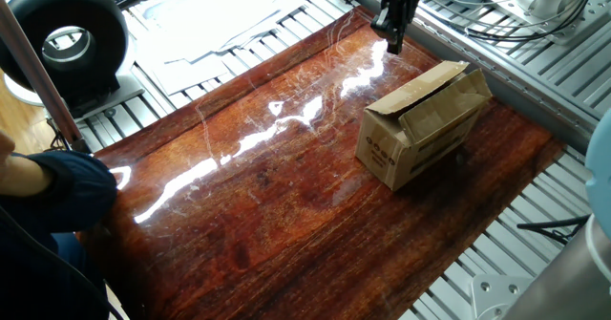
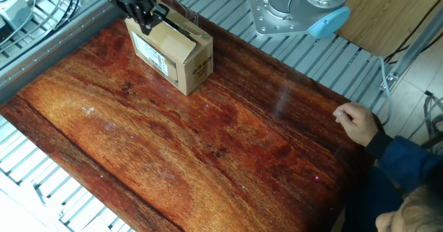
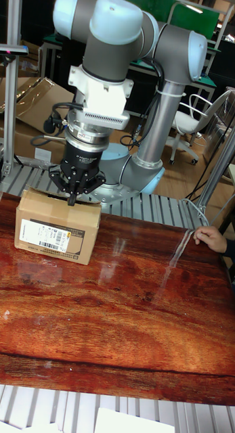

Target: Open a box

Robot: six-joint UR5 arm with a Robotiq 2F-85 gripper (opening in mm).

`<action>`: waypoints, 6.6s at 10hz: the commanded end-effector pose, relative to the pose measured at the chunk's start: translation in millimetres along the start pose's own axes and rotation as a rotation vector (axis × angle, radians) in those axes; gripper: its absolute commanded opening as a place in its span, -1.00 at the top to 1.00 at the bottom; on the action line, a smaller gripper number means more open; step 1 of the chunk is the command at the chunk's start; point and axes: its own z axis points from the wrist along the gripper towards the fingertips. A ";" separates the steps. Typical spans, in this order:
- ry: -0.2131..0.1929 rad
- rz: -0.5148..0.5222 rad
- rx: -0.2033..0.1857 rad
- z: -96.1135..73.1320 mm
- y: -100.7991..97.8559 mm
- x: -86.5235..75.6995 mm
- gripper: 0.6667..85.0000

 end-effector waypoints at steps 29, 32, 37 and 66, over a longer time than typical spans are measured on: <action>-0.055 -0.120 -0.008 58.0 -55.5 61.5 0.99; -0.035 -0.119 0.005 39.9 -51.0 55.1 0.99; -0.059 -0.128 0.010 58.9 -51.0 34.1 0.99; -0.077 -0.462 0.016 106.3 -67.7 89.7 0.99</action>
